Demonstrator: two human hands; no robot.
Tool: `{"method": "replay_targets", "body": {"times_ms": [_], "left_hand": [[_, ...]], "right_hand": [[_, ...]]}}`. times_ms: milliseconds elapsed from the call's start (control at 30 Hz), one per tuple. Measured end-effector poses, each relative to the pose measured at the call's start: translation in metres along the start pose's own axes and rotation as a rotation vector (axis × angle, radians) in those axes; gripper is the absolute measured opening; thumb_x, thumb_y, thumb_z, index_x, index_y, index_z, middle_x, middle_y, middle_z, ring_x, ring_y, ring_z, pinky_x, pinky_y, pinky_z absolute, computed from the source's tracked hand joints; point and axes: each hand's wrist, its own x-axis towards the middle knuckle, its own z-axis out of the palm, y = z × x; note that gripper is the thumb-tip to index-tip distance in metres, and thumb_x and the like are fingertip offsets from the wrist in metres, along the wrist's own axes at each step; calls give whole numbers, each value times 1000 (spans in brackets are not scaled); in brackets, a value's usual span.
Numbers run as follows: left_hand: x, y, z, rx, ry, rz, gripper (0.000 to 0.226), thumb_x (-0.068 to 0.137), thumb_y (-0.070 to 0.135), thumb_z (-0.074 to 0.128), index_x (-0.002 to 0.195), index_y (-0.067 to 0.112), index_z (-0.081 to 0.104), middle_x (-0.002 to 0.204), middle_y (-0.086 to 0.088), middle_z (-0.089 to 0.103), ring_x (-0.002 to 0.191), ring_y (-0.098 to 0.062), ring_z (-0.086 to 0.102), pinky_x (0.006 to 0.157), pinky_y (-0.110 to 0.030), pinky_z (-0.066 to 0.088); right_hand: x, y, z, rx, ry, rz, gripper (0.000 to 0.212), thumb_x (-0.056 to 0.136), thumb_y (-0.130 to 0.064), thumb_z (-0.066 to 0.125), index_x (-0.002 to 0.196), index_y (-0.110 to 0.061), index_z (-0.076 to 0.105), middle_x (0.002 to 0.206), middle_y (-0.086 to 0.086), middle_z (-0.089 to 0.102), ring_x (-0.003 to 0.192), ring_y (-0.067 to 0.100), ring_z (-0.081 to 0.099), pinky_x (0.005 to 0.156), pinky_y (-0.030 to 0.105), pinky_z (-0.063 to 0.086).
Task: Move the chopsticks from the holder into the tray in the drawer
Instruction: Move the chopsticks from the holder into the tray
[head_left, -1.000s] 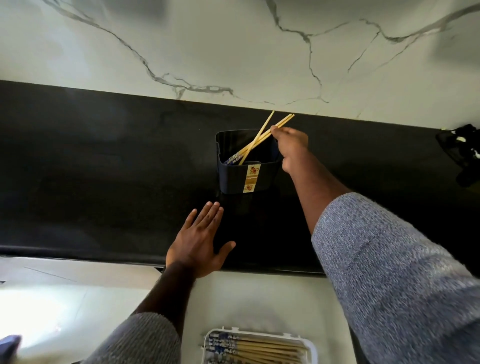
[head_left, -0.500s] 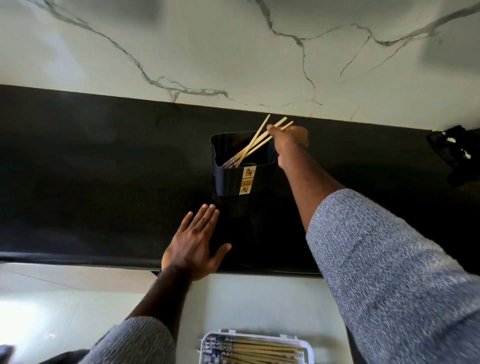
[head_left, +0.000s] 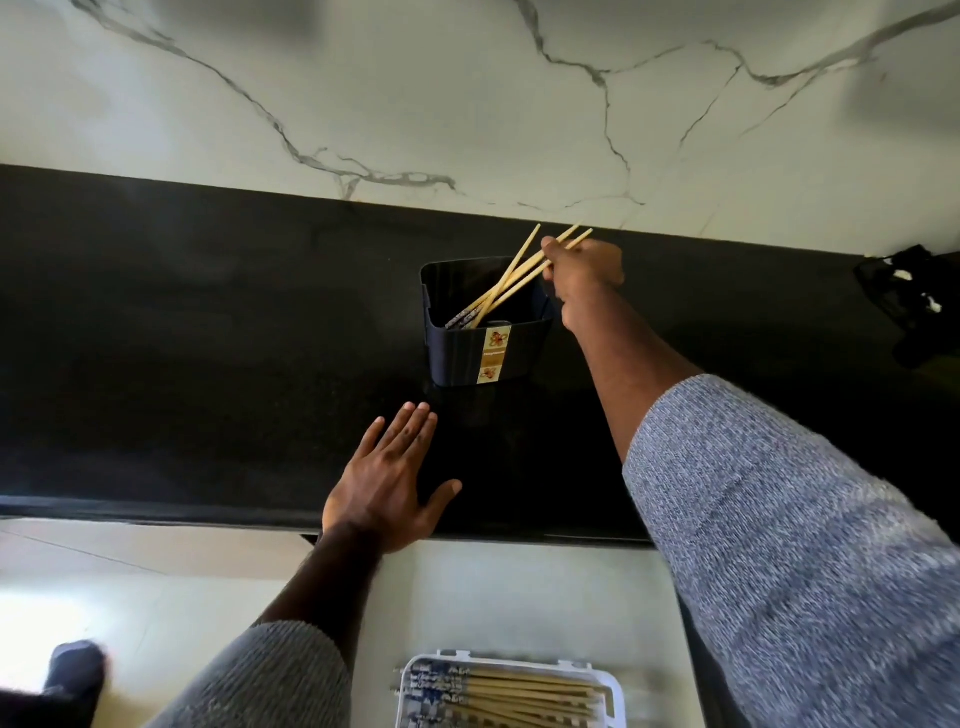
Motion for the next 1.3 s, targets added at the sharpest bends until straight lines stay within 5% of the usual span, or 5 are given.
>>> {"method": "replay_targets", "body": {"times_ms": [167,433,667,933,1300], "left_hand": [[1,-2,3,7,-14,3,90,90,75,8,159,18,4,166,0,-4,153,-13,-10,126,-40,1],[1,-1,3,-7,6,0,89,90,75,12,159,18,6,165,1,-2,153,-13,-8,125,-38,-1],[1,-2,7,-15,35,-1,90,90,75,15,159,17,12,166,0,5,153,-12,-3,126,-39,4],[1,0,5,2,52,-3,91,90,72,24,158,12,21,165,-3,14,153,-13,4,125,-41,10],[-1,4,-1,17,27,-10,91,89,70,24,158,11,21,166,-4,15,154,-15,6,125,-42,9]], "right_hand": [[-1,-4,-15,-33,64,-174,12,91,-23,73,86,-12,73,75,4,75,61,9,71,59,26,61],[-20,-2,-62,214,164,-309,13,90,-16,74,83,-5,71,70,5,71,62,10,67,59,26,59],[-60,32,-99,531,249,-144,15,91,-19,73,99,-7,73,83,5,75,71,12,71,65,26,59],[-116,107,-122,838,257,64,11,92,-15,72,85,-7,68,70,3,68,65,13,66,67,30,57],[-246,282,-178,632,257,330,19,95,-12,67,76,-15,65,64,3,59,59,13,58,63,31,56]]}}
